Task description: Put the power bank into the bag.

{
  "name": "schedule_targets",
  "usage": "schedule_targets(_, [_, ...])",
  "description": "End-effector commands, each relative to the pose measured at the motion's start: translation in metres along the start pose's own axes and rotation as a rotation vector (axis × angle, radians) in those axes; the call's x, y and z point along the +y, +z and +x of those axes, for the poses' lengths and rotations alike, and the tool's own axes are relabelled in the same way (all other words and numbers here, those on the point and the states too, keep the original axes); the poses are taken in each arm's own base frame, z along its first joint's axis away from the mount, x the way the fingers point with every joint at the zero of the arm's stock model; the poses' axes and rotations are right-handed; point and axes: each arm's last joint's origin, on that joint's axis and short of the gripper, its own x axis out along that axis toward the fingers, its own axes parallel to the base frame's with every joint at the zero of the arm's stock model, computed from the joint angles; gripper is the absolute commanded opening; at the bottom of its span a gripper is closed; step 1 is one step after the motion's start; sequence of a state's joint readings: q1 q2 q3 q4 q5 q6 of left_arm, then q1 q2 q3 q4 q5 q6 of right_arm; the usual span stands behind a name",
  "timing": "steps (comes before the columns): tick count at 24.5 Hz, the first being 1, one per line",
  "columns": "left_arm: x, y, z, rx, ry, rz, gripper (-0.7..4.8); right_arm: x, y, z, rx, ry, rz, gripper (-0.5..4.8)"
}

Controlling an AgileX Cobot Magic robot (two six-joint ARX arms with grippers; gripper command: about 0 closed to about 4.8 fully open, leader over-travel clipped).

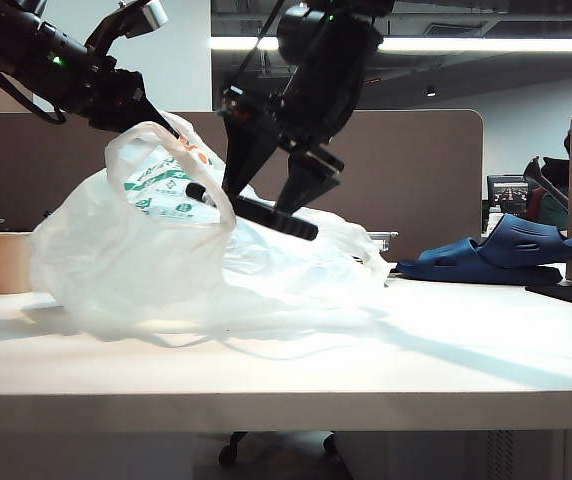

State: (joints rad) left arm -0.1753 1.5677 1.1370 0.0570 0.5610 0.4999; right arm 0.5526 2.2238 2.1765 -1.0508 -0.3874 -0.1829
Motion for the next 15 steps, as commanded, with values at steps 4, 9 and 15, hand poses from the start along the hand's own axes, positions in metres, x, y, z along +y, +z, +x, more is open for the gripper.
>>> schedule_targets(4, [-0.001,0.006,-0.002,-0.057,-0.073,-0.036,-0.07,-0.005,0.008,0.014,-0.067,0.017,0.003,2.91])
schedule_targets(9, [-0.005,0.005,-0.003,-0.085,-0.168,-0.049,-0.07,-0.012,0.012,0.03,-0.119,-0.002,-0.018,2.91])
schedule_targets(15, [-0.006,0.006,-0.003,-0.102,-0.205,-0.051,-0.07,-0.016,0.019,0.049,-0.182,0.004,-0.007,2.91])
